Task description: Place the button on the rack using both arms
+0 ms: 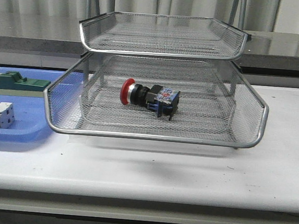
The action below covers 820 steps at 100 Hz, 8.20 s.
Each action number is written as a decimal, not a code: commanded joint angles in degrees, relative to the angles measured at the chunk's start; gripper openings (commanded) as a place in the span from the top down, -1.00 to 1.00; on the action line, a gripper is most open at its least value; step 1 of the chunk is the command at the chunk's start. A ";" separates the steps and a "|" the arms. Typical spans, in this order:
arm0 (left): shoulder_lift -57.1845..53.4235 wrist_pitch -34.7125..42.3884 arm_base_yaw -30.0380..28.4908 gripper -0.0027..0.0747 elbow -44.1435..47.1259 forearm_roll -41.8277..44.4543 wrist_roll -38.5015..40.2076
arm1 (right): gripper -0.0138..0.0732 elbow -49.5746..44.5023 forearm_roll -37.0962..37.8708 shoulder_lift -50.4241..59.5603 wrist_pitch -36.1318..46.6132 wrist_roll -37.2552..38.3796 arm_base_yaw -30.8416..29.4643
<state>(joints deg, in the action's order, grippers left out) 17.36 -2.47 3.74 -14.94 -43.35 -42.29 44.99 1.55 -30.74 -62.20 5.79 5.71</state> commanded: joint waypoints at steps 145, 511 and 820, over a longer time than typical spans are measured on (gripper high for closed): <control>0.39 3.37 -0.10 0.98 0.15 -0.68 0.66 | 0.84 1.96 -34.62 -15.50 8.21 -39.21 0.02; 0.39 3.37 -0.10 0.98 0.15 -0.68 0.66 | 0.82 1.20 13.93 -17.27 28.85 4.55 15.20; 0.39 3.37 -0.10 0.98 0.15 -0.68 0.66 | 0.82 -45.71 -1.17 32.54 60.14 -1.87 -3.84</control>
<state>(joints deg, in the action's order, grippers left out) 17.36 -2.44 3.74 -13.13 -43.57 -42.29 -1.56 0.53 0.63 -7.09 4.65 2.34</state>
